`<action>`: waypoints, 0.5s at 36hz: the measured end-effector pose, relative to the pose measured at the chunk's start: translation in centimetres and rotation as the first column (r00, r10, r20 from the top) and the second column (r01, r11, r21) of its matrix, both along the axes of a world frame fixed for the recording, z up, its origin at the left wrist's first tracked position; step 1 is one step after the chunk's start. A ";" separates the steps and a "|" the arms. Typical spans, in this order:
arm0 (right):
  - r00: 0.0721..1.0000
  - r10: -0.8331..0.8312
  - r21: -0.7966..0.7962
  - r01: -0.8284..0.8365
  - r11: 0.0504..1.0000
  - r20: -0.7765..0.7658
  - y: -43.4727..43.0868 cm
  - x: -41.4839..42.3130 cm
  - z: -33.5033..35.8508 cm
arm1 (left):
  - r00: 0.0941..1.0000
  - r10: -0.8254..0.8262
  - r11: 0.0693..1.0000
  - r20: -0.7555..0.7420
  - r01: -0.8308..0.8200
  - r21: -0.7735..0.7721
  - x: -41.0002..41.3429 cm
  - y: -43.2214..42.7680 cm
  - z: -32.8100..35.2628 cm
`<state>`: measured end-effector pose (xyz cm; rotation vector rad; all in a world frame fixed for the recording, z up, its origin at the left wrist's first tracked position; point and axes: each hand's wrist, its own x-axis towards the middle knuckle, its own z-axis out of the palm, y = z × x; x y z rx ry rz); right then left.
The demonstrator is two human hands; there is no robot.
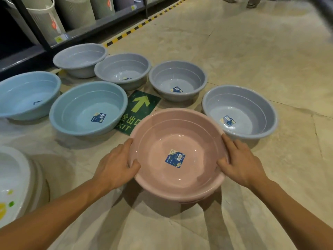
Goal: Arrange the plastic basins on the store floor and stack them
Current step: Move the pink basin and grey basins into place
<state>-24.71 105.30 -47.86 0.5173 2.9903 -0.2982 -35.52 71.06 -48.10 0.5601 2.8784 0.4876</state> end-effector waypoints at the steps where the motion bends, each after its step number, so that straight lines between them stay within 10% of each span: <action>1: 1.000 -0.002 0.005 0.002 1.000 0.008 -0.1 0.1 -0.3 | 1.000 0.001 1.000 0.008 -0.001 -0.006 0.2 0.1 -0.1; 18: 0.999 -0.019 -0.006 0.019 1.000 0.037 0.4 0.0 -2.8 | 0.999 0.008 1.000 0.048 -0.009 0.023 0.3 0.6 -2.7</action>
